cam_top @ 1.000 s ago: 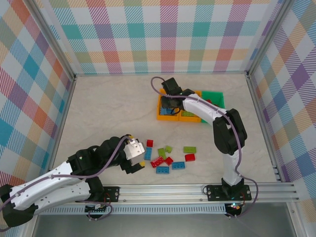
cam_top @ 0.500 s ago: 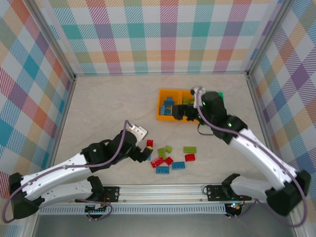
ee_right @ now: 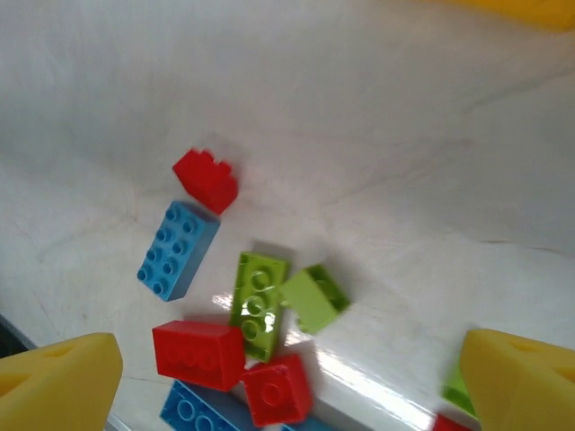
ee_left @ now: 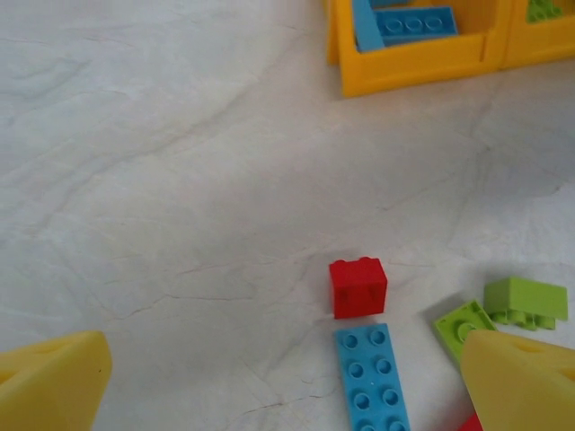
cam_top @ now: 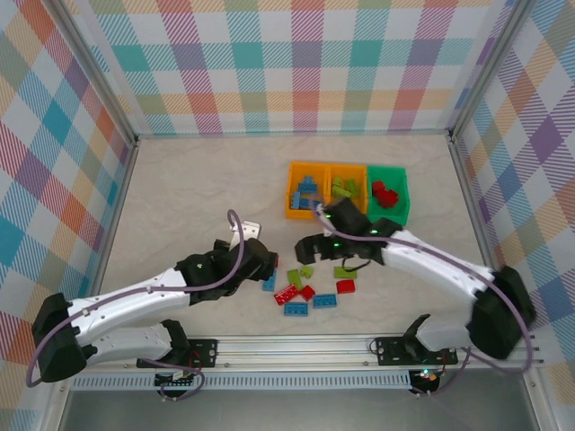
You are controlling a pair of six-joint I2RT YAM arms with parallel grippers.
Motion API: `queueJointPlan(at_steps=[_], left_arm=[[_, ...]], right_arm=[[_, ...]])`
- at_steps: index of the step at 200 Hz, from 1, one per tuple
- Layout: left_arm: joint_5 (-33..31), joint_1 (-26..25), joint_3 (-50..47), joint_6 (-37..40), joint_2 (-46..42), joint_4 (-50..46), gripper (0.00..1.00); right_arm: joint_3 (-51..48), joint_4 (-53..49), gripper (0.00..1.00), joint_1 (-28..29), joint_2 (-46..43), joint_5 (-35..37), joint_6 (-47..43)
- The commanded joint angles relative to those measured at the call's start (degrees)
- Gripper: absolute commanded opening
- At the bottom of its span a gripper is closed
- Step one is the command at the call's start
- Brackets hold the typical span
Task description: Sort the legos into containers by color
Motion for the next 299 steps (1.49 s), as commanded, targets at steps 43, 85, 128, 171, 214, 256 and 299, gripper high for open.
queueJointPlan(at_steps=[43, 85, 128, 171, 214, 256, 299], left_arm=[[15.9, 0.2, -4.1, 15.9, -23.6, -4.6, 1.00], [16.1, 0.2, -5.5, 17.4, -30.6, -5.9, 1.00], [14.9, 0.2, -7.5, 15.8, -29.2, -5.4, 1.00], [15.1, 0.2, -6.5, 13.8, -25.1, -8.4, 1.00], [19.8, 0.2, -7.4, 14.9, -25.6, -5.2, 1.00], [30.8, 0.1, -8.6, 16.8, -24.2, 2.4, 1.00], [38.5, 0.1, -10.5, 15.0, -22.0, 19.0, 1.00]], right_arm=[[14.2, 4.0, 0.94, 6.9, 22.4, 0.6, -1.3], [20.2, 1.7, 0.81, 7.2, 30.8, 3.7, -1.4], [21.6, 2.0, 0.57, 7.3, 34.4, 2.3, -0.5], [21.0, 2.6, 0.36, 7.2, 34.8, 4.7, 1.1], [19.9, 3.2, 0.30, 6.9, 30.5, 8.4, 1.4], [12.8, 7.6, 0.27, 1.0, 15.9, 9.3, 2.7], [5.3, 10.9, 0.27, -14.5, 1.8, 10.5, 4.4]])
